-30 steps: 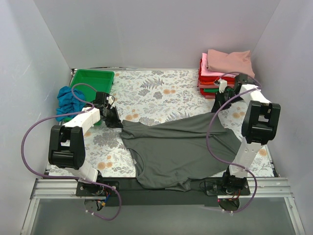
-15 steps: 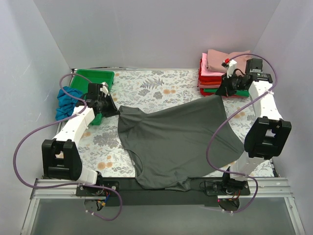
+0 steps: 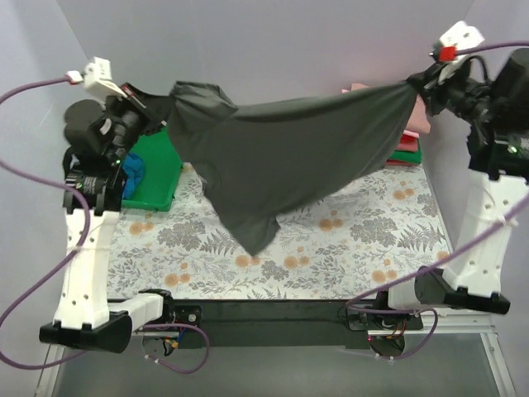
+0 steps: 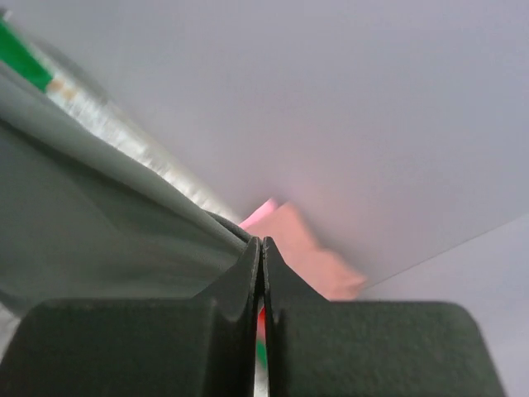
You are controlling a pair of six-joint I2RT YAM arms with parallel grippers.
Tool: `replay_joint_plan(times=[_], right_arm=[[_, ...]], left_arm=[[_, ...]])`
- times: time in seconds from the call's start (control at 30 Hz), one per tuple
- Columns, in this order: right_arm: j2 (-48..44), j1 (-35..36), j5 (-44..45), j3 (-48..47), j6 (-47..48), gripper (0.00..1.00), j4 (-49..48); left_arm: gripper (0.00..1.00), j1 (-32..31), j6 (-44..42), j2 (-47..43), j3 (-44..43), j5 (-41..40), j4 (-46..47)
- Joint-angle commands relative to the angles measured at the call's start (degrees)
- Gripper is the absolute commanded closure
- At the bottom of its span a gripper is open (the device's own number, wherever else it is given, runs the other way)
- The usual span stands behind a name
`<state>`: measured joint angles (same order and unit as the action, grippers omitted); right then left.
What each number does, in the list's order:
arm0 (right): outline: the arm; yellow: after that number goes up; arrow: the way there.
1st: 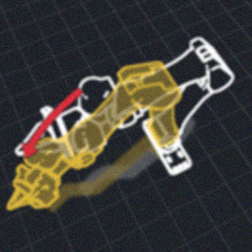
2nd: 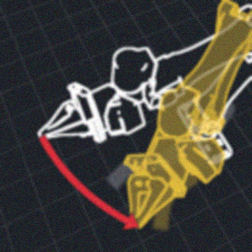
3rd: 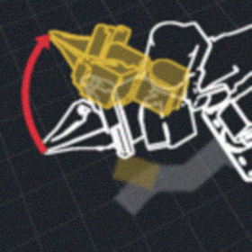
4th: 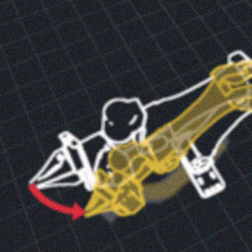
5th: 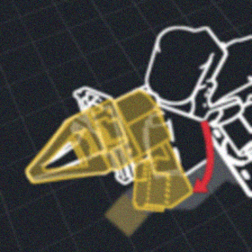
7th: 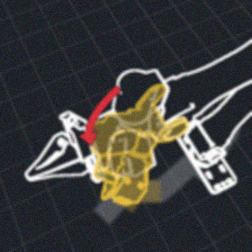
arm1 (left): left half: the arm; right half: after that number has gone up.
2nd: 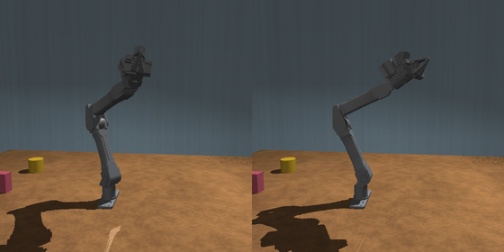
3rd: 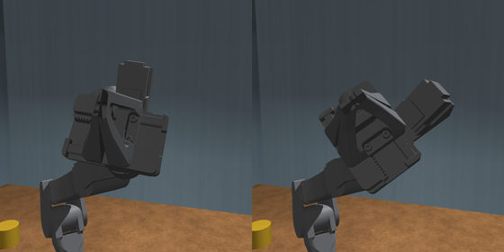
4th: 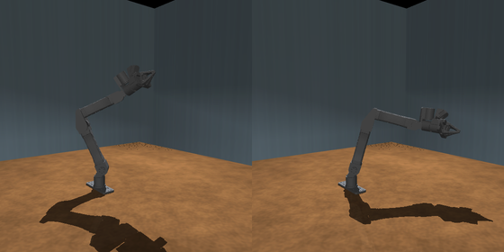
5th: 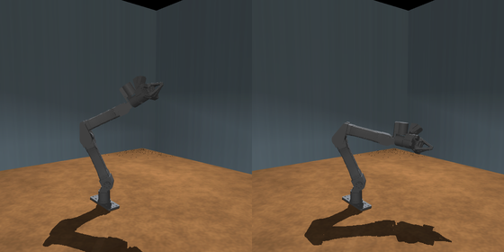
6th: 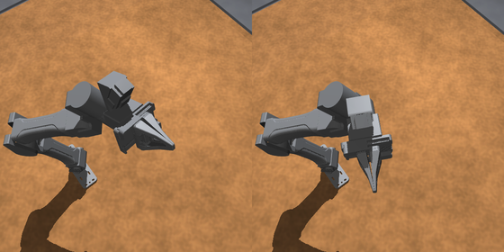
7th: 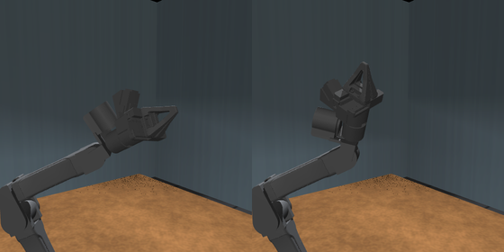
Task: Fold and stack the t-shirts
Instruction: Flatten the tshirt out
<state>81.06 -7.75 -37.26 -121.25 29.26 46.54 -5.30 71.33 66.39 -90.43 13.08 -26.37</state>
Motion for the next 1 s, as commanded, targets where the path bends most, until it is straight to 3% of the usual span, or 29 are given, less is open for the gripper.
replay_joint_plan(times=[0.0,0.3,0.5,0.7,0.97], right_arm=[[-5.2,-0.2,4.4,-9.3,-1.6,0.99,-2.8],[-15.4,-0.2,12.4,-10.6,-5.2,0.99,-13.6],[-16.2,-0.2,12.8,-8.5,-6.0,0.99,-14.6],[-17.4,-0.1,8.8,3.9,-7.1,0.99,-14.9],[-18.9,-0.2,0.3,38.6,-9.1,0.99,-26.1]], left_arm=[[1.0,0.5,2.3,-4.2,-6.4,0.4,2.6],[1.0,-0.3,3.0,-7.9,-22.0,-2.5,4.3],[1.0,-1.8,0.7,-8.2,-24.0,-5.8,3.8],[1.0,-2.7,-0.3,-9.0,-13.3,-8.2,4.4],[1.0,-2.7,0.7,-9.4,19.9,-7.6,16.2]])
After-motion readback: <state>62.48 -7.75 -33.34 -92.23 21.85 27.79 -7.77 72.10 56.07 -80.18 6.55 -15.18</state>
